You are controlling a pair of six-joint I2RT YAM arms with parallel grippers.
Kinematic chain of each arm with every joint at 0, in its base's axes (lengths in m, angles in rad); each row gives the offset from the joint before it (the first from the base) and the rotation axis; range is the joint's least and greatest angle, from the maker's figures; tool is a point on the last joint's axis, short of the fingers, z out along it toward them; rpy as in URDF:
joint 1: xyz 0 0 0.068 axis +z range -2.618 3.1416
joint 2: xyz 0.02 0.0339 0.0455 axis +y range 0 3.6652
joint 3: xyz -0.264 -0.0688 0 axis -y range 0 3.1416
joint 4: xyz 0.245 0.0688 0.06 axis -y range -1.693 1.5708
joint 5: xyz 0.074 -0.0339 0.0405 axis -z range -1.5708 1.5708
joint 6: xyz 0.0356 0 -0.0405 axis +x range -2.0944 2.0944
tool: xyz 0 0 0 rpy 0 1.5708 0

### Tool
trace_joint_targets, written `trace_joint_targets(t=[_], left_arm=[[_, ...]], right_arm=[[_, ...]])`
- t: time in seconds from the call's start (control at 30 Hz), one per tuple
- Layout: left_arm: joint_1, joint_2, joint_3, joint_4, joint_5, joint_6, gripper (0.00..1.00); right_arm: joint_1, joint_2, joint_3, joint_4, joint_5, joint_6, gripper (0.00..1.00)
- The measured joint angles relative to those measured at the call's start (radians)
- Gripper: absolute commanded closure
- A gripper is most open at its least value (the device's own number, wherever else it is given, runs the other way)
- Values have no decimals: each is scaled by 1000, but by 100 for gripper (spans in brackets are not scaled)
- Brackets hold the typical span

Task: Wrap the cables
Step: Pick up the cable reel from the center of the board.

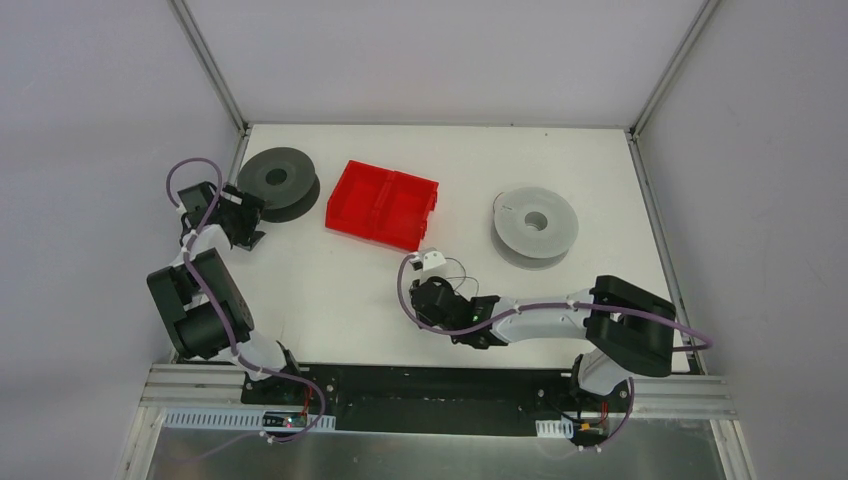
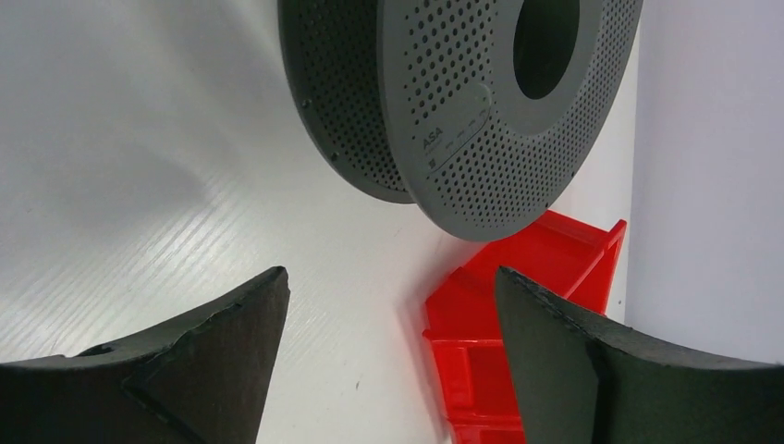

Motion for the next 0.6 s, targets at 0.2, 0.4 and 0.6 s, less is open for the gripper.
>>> trace_joint_targets(t=[0.2, 0.4, 0.6], left_arm=[[2, 92, 50, 51, 43, -4, 20], [6, 190, 72, 124, 83, -31, 32], [13, 297, 74, 296, 163, -133, 47]], right_arm=[[0, -6, -44, 30, -4, 11, 100], [0, -26, -76, 64, -5, 19, 100], [0, -31, -79, 75, -11, 22, 100]])
